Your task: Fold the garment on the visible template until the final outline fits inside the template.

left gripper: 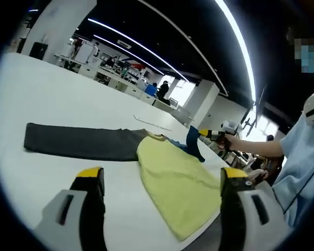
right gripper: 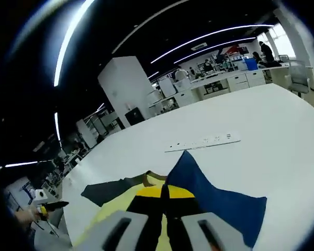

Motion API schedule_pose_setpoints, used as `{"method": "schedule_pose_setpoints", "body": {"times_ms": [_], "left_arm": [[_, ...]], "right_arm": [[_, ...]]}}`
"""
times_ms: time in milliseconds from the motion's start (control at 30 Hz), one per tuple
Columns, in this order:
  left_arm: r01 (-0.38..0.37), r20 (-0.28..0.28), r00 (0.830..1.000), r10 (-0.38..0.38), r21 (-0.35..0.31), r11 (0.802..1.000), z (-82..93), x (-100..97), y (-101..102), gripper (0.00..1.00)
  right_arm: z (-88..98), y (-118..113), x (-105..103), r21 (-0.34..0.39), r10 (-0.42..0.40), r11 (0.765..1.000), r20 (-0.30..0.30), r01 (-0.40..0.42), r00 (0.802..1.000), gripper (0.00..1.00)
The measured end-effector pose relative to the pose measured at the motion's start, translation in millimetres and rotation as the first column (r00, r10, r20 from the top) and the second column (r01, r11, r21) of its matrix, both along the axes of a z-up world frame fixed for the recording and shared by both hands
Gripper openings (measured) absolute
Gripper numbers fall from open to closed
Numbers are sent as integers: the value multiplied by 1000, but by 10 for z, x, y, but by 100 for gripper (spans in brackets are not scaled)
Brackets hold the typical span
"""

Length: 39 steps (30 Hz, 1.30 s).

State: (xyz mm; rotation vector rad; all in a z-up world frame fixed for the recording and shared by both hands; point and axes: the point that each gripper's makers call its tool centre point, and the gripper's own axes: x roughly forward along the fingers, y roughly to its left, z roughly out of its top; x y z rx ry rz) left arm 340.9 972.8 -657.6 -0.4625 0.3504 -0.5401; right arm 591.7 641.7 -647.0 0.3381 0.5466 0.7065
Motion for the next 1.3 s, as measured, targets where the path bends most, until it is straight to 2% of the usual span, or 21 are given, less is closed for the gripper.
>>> {"method": "schedule_pose_setpoints", "body": {"times_ms": [433, 933, 1067, 1300], "left_arm": [[-9, -4, 1000, 9, 5, 1000, -22, -26, 65, 88], [-11, -10, 1000, 11, 3, 1000, -49, -32, 83, 87], [-15, -14, 1000, 15, 2, 1000, -57, -46, 95, 87], [-26, -23, 999, 26, 2, 1000, -62, -83, 118, 87]], "right_arm": [[90, 758, -89, 24, 150, 988, 9, -150, 989, 0], [203, 1538, -191, 76, 252, 964, 31, -254, 967, 0], [146, 1744, -216, 62, 272, 960, 29, -273, 962, 0], [-88, 2049, -343, 40, 331, 943, -10, -330, 944, 0]]}}
